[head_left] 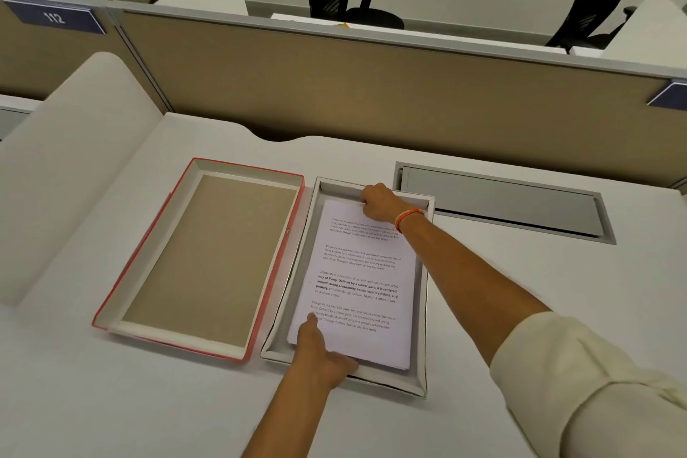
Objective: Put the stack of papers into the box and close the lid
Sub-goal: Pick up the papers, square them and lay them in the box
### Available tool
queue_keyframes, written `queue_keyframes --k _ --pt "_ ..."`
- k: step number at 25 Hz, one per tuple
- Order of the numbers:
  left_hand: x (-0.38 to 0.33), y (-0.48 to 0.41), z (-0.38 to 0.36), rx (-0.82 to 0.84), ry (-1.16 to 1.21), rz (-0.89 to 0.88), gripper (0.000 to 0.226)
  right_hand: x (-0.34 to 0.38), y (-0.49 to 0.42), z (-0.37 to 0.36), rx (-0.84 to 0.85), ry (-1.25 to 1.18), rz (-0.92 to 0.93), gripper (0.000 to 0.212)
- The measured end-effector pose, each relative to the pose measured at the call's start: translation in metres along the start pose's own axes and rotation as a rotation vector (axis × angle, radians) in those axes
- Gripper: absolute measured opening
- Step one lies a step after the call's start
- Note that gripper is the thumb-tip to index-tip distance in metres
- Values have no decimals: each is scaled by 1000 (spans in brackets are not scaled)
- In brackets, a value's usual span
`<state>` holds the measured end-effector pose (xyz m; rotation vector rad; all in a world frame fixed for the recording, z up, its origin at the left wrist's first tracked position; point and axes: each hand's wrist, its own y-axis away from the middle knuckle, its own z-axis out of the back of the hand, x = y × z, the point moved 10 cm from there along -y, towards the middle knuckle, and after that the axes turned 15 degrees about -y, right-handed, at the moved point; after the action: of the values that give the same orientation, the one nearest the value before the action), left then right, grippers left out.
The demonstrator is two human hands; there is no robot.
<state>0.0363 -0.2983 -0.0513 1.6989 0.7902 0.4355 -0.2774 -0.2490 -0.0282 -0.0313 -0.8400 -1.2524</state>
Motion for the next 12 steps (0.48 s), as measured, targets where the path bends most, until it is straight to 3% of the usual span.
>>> queue_keyframes --k 12 --pt "-1 -2 5 40 -12 32 39 -2 2 -12 32 48 61 28"
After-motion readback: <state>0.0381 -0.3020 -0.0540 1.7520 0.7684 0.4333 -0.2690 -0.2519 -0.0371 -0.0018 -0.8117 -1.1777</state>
